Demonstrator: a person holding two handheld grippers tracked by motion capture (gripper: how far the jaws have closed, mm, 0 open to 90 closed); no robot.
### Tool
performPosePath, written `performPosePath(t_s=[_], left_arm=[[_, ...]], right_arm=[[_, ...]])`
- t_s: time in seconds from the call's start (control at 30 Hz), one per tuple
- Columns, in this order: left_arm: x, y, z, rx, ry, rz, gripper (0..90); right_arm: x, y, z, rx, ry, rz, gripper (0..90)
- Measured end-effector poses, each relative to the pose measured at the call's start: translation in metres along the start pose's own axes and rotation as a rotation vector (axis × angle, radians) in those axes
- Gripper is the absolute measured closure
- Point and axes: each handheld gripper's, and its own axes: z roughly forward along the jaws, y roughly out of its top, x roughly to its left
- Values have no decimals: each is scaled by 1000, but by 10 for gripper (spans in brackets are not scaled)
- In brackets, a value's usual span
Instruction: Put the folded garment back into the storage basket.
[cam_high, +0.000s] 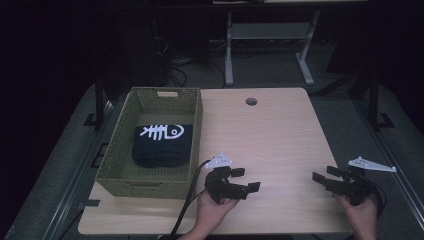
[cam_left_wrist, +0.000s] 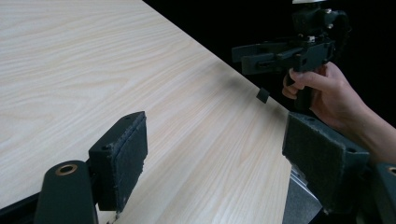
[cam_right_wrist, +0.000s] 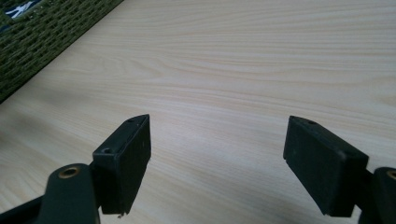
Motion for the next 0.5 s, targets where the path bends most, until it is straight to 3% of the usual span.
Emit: performPosePath(t_s=[0.27, 0.43, 0.5], left_arm=[[-5, -17, -6, 18, -2, 27, 219], [-7, -29, -11, 10, -17, 45, 221], [-10, -31, -12, 16, -19, 57, 221]], right_arm=[[18, -10, -3, -29, -10, -11, 206], [30, -23, -5, -60, -22, -51, 202], [34, -26, -5, -78, -13, -38, 200]])
